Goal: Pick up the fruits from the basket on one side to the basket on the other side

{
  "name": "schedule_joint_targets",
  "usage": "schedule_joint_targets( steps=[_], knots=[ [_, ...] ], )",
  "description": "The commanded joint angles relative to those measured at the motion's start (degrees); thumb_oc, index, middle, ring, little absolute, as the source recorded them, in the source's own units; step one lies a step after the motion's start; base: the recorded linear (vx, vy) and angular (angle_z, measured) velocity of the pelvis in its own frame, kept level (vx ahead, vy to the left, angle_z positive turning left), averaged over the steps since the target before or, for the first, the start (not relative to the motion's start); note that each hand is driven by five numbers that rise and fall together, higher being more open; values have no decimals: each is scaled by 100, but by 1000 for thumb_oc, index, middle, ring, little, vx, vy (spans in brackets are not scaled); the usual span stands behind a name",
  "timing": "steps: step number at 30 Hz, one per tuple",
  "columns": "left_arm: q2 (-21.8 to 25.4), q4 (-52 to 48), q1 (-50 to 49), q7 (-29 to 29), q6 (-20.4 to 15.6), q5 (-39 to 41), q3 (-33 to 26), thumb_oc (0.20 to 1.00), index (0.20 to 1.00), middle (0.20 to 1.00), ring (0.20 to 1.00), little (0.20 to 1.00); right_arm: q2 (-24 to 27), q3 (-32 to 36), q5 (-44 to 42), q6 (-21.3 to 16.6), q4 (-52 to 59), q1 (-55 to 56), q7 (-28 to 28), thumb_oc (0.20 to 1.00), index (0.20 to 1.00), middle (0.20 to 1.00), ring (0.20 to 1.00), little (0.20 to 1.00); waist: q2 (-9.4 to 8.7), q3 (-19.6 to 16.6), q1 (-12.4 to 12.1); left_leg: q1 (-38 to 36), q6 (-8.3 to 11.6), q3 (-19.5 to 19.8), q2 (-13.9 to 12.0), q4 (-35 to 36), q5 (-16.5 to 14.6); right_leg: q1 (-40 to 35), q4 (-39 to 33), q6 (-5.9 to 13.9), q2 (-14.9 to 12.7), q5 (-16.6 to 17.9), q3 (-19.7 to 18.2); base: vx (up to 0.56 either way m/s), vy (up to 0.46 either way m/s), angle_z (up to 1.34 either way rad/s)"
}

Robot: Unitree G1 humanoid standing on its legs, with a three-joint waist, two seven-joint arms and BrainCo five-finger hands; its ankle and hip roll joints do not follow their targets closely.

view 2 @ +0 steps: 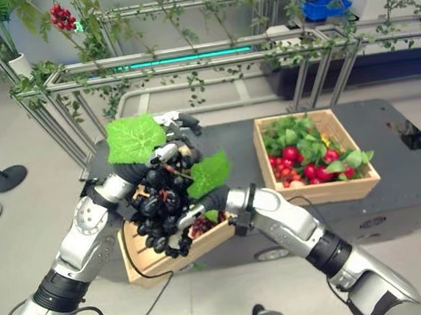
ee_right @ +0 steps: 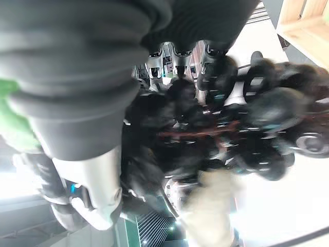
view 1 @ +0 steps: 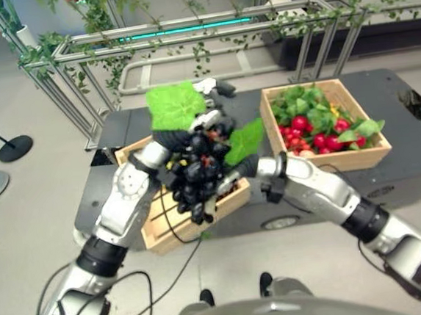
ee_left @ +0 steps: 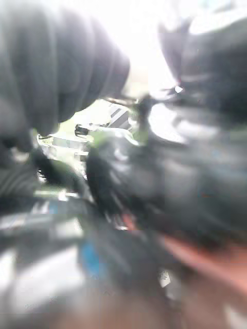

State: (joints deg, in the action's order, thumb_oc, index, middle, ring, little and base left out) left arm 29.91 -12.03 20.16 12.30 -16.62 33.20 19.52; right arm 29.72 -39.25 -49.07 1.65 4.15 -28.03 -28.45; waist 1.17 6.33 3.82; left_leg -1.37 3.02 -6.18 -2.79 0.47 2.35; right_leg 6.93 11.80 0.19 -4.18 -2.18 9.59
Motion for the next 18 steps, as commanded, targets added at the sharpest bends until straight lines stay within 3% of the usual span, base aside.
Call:
schedule_joint_targets(
  steps=[1,18],
  knots=[
    [-99,101,318,-135,-264,-150,-65,200,200,200,200,200,-476,-55,-533,-291,554,-169,-60,200,200,200,200,200,-265,-19,98,-123,-119,-50,190,-195,-577,-351,-243,521,-95,-222,32,0,0,0],
    [-433,188,158,-487,-300,-303,-57,200,200,200,200,200,-1217,-286,-1312,-379,456,428,230,200,200,200,200,200,-269,28,72,-63,-136,-12,196,-211,-588,-299,-201,523,-116,-225,41,0,0,0]
  ],
)
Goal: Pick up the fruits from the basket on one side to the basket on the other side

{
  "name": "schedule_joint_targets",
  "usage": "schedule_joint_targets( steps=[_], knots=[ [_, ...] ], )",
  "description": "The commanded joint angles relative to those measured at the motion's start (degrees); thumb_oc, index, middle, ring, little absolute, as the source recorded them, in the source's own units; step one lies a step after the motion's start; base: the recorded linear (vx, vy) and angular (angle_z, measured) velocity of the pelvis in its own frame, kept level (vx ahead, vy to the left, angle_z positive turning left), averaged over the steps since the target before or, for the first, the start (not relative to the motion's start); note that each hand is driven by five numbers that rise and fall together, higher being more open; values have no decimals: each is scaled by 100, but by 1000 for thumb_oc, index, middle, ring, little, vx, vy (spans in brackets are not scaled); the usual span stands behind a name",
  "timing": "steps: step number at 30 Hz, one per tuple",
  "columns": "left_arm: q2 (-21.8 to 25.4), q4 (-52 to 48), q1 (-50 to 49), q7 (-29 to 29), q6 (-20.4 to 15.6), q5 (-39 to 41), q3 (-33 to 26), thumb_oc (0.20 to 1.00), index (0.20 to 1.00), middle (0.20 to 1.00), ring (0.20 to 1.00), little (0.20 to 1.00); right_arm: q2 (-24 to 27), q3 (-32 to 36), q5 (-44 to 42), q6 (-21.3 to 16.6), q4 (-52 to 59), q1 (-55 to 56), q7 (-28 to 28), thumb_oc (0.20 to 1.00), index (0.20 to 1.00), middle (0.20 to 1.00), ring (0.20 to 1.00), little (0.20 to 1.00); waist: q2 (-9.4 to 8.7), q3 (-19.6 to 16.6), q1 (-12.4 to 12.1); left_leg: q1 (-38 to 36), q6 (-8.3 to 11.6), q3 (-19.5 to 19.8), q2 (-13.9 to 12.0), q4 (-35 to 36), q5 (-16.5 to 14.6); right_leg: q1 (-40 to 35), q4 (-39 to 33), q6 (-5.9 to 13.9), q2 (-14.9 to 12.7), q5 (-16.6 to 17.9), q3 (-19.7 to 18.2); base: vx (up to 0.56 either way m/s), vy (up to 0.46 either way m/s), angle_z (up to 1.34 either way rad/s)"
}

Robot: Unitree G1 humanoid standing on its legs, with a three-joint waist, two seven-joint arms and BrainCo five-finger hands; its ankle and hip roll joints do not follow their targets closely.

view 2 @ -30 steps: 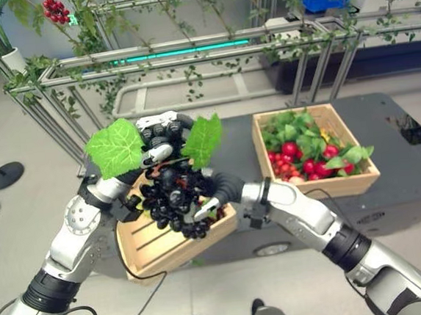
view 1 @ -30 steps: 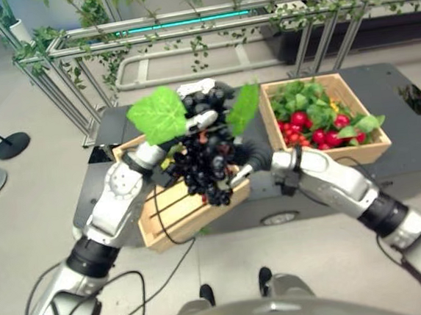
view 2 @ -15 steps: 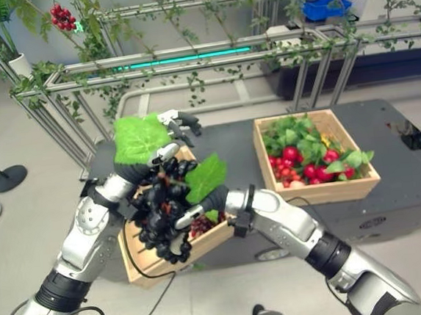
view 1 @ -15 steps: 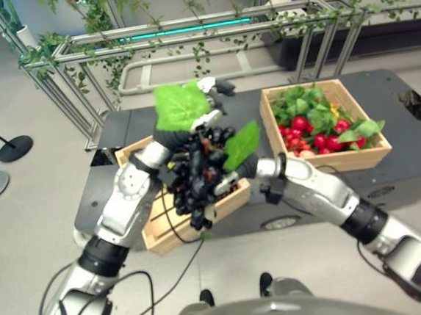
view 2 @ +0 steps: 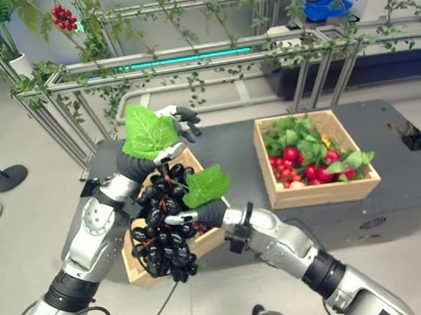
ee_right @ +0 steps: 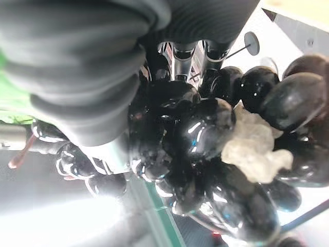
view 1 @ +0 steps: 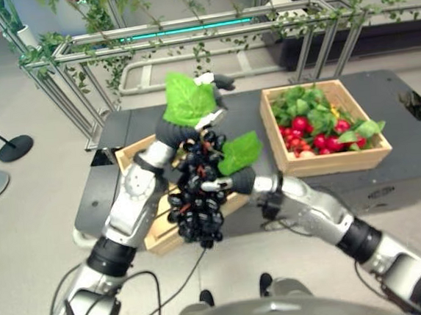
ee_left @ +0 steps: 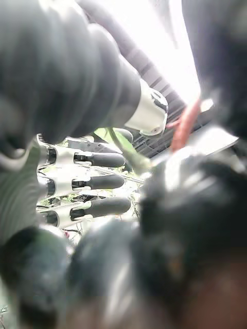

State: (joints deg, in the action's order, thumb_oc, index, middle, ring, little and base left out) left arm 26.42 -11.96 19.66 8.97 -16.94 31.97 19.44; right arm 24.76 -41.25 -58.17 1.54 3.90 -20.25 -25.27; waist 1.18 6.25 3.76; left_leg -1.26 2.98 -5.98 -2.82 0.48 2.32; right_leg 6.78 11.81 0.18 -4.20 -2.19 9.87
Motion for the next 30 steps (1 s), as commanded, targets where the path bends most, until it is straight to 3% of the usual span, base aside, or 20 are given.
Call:
schedule_joint_targets(
  steps=[1,13,14,15,16,25,30],
  knots=[
    [-103,204,210,-181,-268,-200,-30,200,200,200,200,200,-788,-152,-415,-393,495,-325,-73,200,200,200,200,200,-266,60,75,-56,-133,-16,203,-225,-586,-267,-171,519,-116,-232,6,0,0,0],
    [-72,262,152,-365,-272,-353,0,200,200,200,200,200,-912,-118,-630,-579,489,-287,137,200,200,200,200,200,-279,77,31,-42,-128,27,196,-176,-546,-284,-248,517,-111,-200,45,1,0,1],
    [-21,267,92,-366,-267,-394,-48,391,391,391,391,391,-881,36,-653,-695,485,-292,186,200,200,200,200,200,-269,49,30,-50,-122,21,198,-163,-541,-301,-290,519,-107,-191,46,0,0,0],
    [-20,265,90,-366,-267,-394,-47,642,642,642,642,642,-880,37,-653,-694,487,-291,188,200,200,200,200,200,-269,49,29,-52,-122,20,197,-161,-541,-303,-292,519,-106,-189,45,0,0,0],
    [1,278,22,-391,-284,-380,-107,1000,1000,1000,1000,1000,-883,164,-699,-777,478,-289,254,200,200,200,200,200,-260,22,31,-58,-118,6,200,-159,-539,-323,-319,521,-107,-183,50,0,0,0],
    [-7,309,-294,-493,-312,-165,-294,1000,1000,1000,1000,1000,-1109,735,-750,-1217,388,-309,538,200,200,200,200,200,-135,-97,62,-160,-128,-28,223,-146,-567,-427,-339,523,-122,-187,28,0,0,0],
    [-150,299,-389,-650,-351,4,-336,1000,1000,1000,1000,1000,-1362,936,-838,-1493,375,-320,687,200,200,200,200,200,24,-155,102,-237,-130,-33,262,-117,-563,-507,-365,509,-139,-191,38,0,0,0]
  ],
)
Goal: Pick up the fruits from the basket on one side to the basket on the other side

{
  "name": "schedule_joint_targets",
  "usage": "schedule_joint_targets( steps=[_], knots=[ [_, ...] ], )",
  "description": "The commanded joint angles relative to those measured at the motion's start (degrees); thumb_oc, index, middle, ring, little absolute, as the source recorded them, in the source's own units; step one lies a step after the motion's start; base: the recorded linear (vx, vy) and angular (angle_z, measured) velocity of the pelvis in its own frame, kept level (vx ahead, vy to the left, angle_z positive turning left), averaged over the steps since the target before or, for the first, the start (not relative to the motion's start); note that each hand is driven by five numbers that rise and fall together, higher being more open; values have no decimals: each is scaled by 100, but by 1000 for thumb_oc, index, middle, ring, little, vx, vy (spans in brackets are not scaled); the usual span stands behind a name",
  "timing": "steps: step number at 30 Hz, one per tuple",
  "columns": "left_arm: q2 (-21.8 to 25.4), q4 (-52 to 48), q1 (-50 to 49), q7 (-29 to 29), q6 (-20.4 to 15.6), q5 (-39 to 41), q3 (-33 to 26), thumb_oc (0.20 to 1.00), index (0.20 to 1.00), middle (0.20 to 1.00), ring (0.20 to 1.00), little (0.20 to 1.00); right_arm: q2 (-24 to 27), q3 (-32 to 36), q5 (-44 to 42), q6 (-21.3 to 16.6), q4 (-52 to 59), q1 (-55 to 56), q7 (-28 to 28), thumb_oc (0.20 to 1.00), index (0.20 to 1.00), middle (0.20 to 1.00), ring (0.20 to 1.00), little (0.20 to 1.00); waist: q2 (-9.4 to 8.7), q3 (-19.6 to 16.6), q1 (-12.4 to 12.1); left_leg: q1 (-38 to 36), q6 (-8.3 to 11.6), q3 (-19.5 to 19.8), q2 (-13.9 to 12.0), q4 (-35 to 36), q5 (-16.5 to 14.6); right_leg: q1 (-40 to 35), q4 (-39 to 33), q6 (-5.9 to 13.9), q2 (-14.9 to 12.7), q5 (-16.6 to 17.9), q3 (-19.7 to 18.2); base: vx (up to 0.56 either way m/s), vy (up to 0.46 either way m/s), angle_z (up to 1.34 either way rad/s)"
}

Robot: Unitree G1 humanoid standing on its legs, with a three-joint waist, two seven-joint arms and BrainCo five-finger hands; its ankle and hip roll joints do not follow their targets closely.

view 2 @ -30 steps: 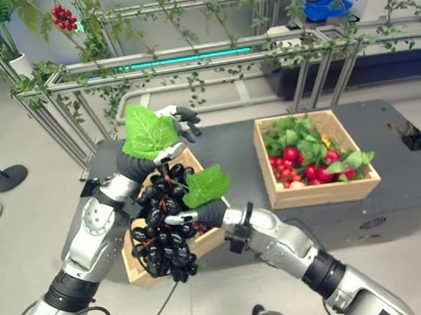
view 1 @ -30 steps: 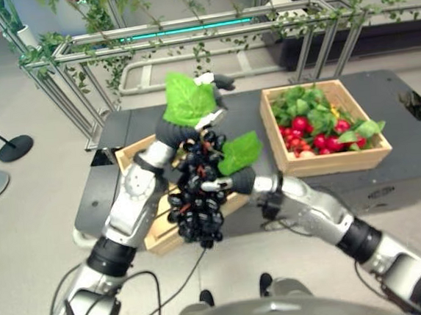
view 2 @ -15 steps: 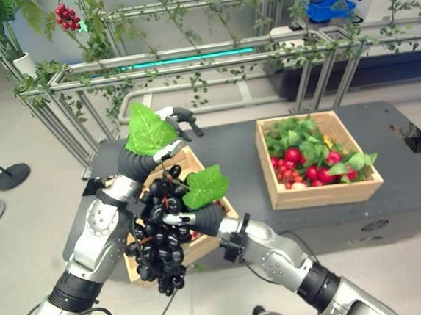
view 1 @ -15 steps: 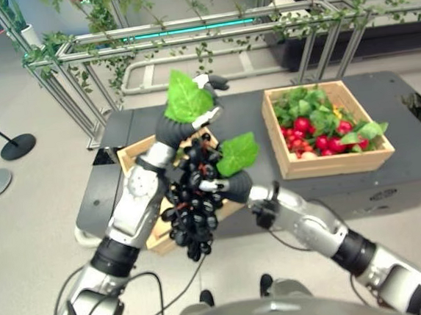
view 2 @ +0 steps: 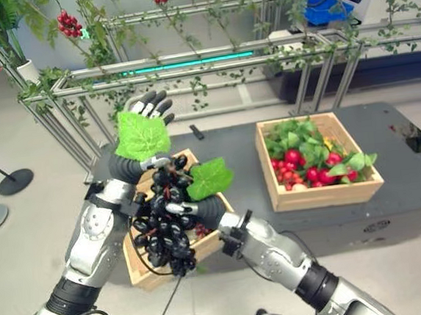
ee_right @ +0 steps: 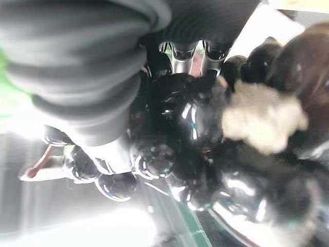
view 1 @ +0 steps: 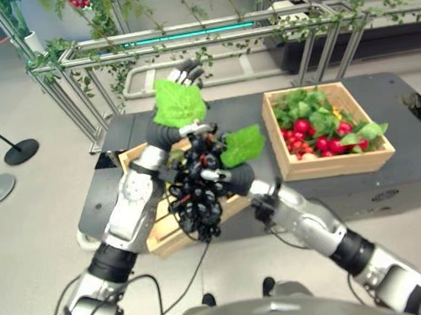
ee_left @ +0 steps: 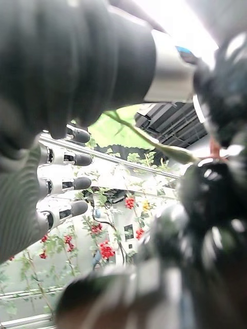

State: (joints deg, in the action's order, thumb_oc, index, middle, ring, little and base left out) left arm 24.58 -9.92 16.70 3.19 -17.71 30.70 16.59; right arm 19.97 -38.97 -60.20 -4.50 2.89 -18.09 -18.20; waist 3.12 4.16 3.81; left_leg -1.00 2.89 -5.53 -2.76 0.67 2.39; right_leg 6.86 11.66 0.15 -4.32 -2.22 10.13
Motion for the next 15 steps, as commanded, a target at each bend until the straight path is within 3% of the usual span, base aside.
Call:
schedule_joint_targets(
  steps=[1,6,15],
  knots=[
    [6,106,-115,-86,-285,164,-53,1000,1000,1000,1000,1000,-902,741,-640,-923,517,-541,-4,200,200,200,200,200,-138,43,107,-276,-121,-79,263,-129,-567,-525,-351,508,-129,-189,17,0,0,0],
    [-135,144,-308,-213,-307,342,-125,1000,1000,1000,1000,1000,-954,1021,-798,-1137,593,-530,97,200,200,200,200,200,33,-32,182,-354,-117,-110,296,-86,-548,-597,-413,488,-131,-178,21,4,-2,-3],
    [-329,384,-506,-414,-274,397,-192,1000,1000,1000,1000,1000,-870,1404,-922,-1373,691,-372,255,200,200,200,200,200,142,-97,313,-458,-96,-168,268,-62,-557,-707,-469,459,-111,-221,15,0,-2,0]
  ],
)
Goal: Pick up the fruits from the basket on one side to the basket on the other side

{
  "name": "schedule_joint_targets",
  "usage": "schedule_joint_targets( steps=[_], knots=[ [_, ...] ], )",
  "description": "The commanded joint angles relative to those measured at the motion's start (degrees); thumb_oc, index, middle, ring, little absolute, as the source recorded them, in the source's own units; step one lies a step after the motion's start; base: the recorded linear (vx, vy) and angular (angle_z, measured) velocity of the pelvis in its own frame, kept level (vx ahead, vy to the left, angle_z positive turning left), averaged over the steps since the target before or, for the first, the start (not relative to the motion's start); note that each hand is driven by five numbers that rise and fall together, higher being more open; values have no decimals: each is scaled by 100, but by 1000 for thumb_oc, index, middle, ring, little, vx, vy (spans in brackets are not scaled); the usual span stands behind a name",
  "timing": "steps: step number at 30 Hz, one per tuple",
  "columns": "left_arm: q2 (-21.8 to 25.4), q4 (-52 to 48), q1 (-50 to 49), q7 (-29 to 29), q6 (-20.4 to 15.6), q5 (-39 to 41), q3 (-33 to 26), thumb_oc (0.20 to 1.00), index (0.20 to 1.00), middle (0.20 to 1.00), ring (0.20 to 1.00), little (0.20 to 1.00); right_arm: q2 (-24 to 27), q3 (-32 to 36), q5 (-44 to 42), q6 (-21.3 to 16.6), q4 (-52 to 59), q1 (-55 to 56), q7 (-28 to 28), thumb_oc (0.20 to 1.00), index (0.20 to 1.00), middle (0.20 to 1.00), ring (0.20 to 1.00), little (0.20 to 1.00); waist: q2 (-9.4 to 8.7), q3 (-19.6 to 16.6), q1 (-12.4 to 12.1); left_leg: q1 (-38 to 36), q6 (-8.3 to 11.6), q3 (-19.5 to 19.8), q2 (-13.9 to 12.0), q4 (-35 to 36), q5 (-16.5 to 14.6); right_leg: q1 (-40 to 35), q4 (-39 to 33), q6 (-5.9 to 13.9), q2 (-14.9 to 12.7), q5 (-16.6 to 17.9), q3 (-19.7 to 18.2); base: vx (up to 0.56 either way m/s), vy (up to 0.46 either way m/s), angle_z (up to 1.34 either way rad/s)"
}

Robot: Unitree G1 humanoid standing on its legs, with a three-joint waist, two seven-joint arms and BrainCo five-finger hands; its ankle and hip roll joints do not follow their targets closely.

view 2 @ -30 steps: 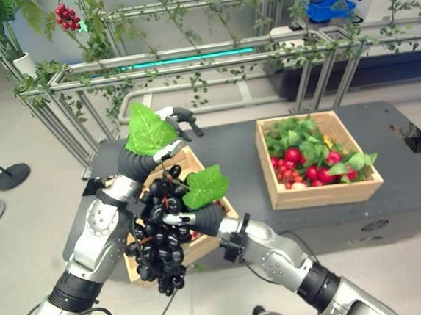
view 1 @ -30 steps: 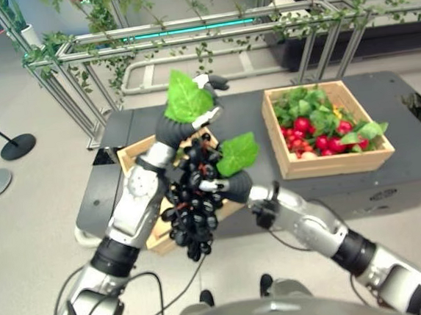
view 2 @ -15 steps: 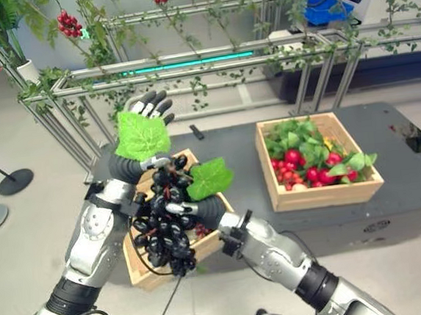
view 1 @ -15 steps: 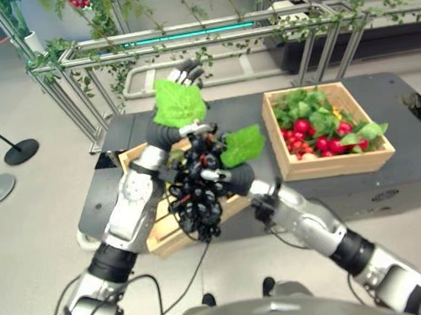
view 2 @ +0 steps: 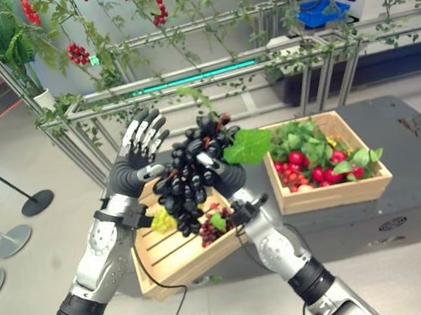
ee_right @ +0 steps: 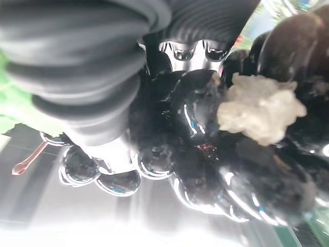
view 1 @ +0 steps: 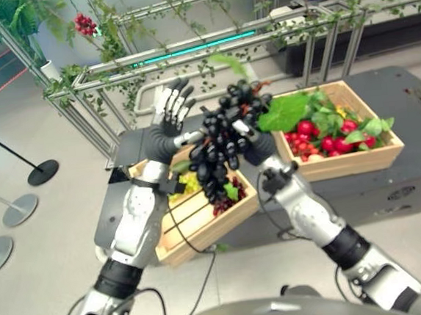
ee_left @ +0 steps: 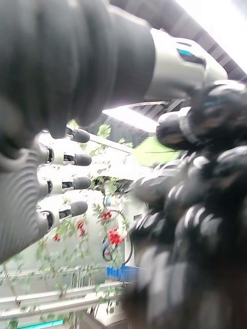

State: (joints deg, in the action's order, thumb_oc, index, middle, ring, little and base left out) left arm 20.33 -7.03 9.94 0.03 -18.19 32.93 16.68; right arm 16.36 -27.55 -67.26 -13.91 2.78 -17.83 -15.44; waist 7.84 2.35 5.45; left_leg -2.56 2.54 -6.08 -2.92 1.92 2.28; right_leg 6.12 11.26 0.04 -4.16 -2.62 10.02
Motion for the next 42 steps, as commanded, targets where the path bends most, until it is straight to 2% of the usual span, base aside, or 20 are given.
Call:
schedule_joint_targets(
  steps=[1,13,16,17,18,20,21,22,23,24,26,27,32,34,35,36,38,40,41,42],
  knots=[
    [59,170,113,-145,-241,158,-245,1000,1000,1000,1000,1000,-476,324,-226,-481,722,-387,15,200,200,200,200,200,-323,65,181,-323,-55,-160,277,-191,-554,-647,-465,464,-105,-187,-10,1,-26,-5],
    [5,487,9,-237,-243,107,-342,1000,1000,1000,1000,1000,-296,763,-231,-672,896,-286,104,200,200,200,200,200,-386,29,304,-275,68,-263,154,-430,-567,-694,-518,407,-13,-226,-41,-5,-54,-5],
    [120,547,-82,-205,-269,9,-512,1000,1000,1000,1000,1000,-131,988,-223,-718,952,-254,104,200,200,200,200,200,-606,120,338,110,217,-300,51,-1477,-505,-779,-647,300,59,-213,-233,-35,-131,-14],
    [122,546,-83,-204,-269,9,-512,1000,1000,1000,1000,1000,-132,989,-223,-718,953,-253,103,200,200,200,200,200,-602,119,337,128,221,-300,41,-1509,-521,-776,-650,296,66,-209,-234,-43,-148,-33],
    [202,551,-236,-259,-312,-95,-712,1000,1000,1000,1000,1000,-109,1048,-275,-742,964,-220,83,200,200,200,200,200,-754,248,261,405,308,-71,82,-2277,-257,-845,-677,201,134,-161,-457,-46,-105,-29],
    [210,551,-266,-270,-330,-83,-760,1000,1000,1000,1000,1000,-104,1057,-282,-762,975,-215,83,200,200,200,200,200,-804,260,237,549,324,-41,119,-2442,-174,-823,-686,181,130,-135,-512,-45,-71,-53],
    [204,509,-533,-357,-358,-119,-1050,1000,1000,1000,1000,1000,-86,1158,-264,-784,1005,-170,93,200,200,200,200,200,-890,312,106,820,294,297,462,-2737,-282,-796,-705,174,184,-94,-815,-10,-5,-83],
    [158,480,-687,-389,-355,-140,-1176,1000,1000,1000,1000,1000,-85,1193,-237,-795,981,-196,91,200,200,200,200,200,-851,301,24,899,233,499,752,-2626,-377,-767,-707,213,262,-66,-1018,-12,-6,-100],
    [158,476,-690,-390,-353,-141,-1178,1000,1000,1000,1000,1000,-86,1192,-237,-795,980,-196,91,200,200,200,200,200,-860,280,19,911,231,490,761,-2597,-349,-743,-712,214,252,-53,-1028,52,69,-126],
    [53,531,-966,-463,-409,-175,-1490,1000,1000,1000,1000,1000,3,1283,-238,-801,949,-219,56,200,200,200,200,200,-767,289,-25,810,114,673,1025,-2058,-508,-700,-780,418,407,120,-1486,39,53,-130],
    [49,534,-1056,-406,-433,-172,-1603,1000,1000,1000,1000,1000,32,1304,-233,-757,971,-221,-1,200,200,200,200,200,-725,309,-17,569,23,570,983,-1776,-605,-717,-814,456,453,159,-1604,22,95,-130],
    [-16,519,-1220,-401,-469,-215,-1676,1000,1000,1000,1000,1000,70,1350,-70,-740,926,-245,22,200,200,200,200,200,-641,294,8,193,-193,520,1076,-1206,-845,-611,-806,588,529,262,-1871,-20,173,-111],
    [-21,487,-1288,-366,-569,-248,-1797,1000,1000,1000,1000,1000,72,1598,17,-854,879,-309,50,200,200,200,200,200,-511,306,38,29,-315,67,1034,-690,-784,-210,-787,818,560,552,-2167,-88,108,-122],
    [94,413,-1394,-404,-607,-404,-1933,1000,1000,1000,1000,1000,-49,1586,18,-920,814,-424,72,200,200,200,200,200,-517,379,-111,77,-319,-398,921,-639,-810,176,-762,903,435,687,-1715,-153,-6,-133],
    [119,416,-1420,-480,-627,-473,-1982,1000,1000,1000,1000,1000,-117,1579,-10,-969,797,-434,86,200,200,200,200,200,-534,399,-222,64,-322,-625,835,-602,-814,280,-751,906,273,677,-1171,-152,-66,-146],
    [153,389,-1480,-539,-611,-498,-2064,1000,1000,1000,1000,1000,-220,1545,-62,-979,764,-431,95,200,200,200,200,200,-518,423,-383,26,-317,-850,730,-573,-831,354,-700,818,51,577,-336,-137,-75,-154],
    [176,337,-1598,-578,-604,-513,-2173,1000,1000,1000,1000,1000,-317,1498,-168,-968,682,-423,82,200,200,200,200,200,-478,423,-528,-40,-322,-1135,581,-465,-788,286,-523,718,-353,374,756,-110,-88,-145],
    [180,313,-1672,-614,-596,-454,-2261,1000,1000,1000,1000,1000,-342,1424,-174,-892,570,-450,112,200,200,200,200,200,-397,373,-664,-167,-302,-1408,402,-352,-841,81,-122,756,-768,181,1517,0,-105,-104],
    [178,311,-1680,-612,-596,-450,-2261,1000,1000,1000,1000,1000,-341,1421,-173,-891,564,-449,112,200,200,200,200,200,-392,390,-667,-205,-301,-1413,406,-344,-860,74,-66,771,-781,141,1507,36,-105,-112],
    [197,300,-1685,-636,-604,-463,-2299,1000,1000,1000,1000,1000,-304,1433,-122,-879,532,-464,135,200,200,200,200,200,-382,384,-687,-250,-305,-1535,353,-319,-856,7,76,796,-929,146,1663,14,-80,-105]
  ],
)
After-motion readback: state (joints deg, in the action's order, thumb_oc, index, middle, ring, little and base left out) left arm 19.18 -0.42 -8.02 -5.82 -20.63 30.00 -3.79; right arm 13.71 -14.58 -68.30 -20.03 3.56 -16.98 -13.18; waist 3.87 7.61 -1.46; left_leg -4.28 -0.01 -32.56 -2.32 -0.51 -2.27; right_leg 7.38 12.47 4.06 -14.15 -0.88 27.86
